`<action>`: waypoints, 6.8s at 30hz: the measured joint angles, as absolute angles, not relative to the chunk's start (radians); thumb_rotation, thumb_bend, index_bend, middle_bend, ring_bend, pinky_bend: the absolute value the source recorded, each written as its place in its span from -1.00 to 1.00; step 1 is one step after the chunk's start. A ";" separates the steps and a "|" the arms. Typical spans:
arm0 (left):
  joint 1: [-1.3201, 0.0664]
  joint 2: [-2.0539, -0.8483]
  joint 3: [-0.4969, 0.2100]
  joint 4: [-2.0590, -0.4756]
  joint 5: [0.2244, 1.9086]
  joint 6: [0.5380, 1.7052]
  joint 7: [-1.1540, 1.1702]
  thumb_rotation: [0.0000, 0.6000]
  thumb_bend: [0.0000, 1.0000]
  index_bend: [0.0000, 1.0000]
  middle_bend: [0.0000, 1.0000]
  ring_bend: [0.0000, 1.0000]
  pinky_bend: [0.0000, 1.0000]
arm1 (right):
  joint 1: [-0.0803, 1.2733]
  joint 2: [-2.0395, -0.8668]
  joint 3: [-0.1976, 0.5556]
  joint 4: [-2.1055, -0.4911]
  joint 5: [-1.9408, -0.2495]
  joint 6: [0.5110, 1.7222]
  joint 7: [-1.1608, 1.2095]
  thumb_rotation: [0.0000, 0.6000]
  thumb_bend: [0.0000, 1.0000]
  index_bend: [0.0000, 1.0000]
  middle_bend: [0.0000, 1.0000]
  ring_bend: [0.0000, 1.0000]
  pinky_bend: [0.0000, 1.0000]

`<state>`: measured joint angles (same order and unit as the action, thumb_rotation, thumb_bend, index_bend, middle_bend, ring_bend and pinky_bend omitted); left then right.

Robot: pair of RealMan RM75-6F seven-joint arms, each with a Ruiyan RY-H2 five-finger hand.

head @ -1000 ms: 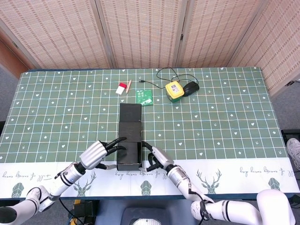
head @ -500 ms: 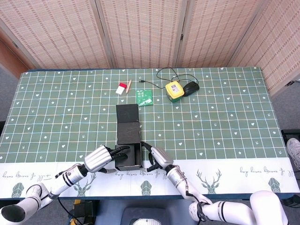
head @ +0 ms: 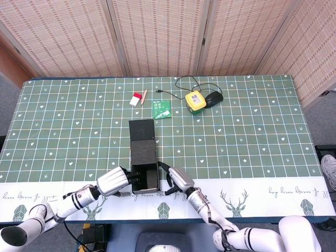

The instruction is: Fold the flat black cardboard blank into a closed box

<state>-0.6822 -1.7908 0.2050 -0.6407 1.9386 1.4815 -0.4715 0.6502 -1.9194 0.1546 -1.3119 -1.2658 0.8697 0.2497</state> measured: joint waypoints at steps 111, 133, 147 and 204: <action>-0.562 -1.293 0.034 -1.671 1.458 0.944 -0.695 1.00 -0.96 -1.00 -1.00 0.05 0.53 | 0.511 -1.165 0.212 -2.064 -1.271 1.004 0.122 1.00 -0.42 -1.00 -0.88 0.15 0.85; -0.564 -1.498 -0.028 -1.503 1.354 0.868 -0.662 1.00 -0.96 -1.00 -1.00 0.05 0.58 | 0.475 -1.119 0.193 -2.065 -1.355 1.071 0.229 1.00 -0.40 -1.00 -0.84 0.15 0.85; -0.576 -1.570 -0.060 -1.483 1.329 0.838 -0.653 1.00 -0.96 -1.00 -1.00 0.09 0.58 | 0.457 -1.106 0.176 -2.033 -1.377 1.095 0.285 1.00 -0.40 -1.00 -0.82 0.15 0.85; -0.576 -1.495 -0.114 -1.656 1.417 0.954 -0.698 1.00 -0.96 -0.42 -0.36 0.34 0.61 | 0.740 -1.475 0.313 -1.512 -1.537 0.642 1.785 1.00 -1.00 -1.00 -1.00 -1.00 -0.83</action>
<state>-0.5759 -1.4947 -0.1143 -1.6555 1.4171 0.9540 -0.6979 0.7397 -1.4754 0.3135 -1.5119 -1.5366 0.6424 1.7852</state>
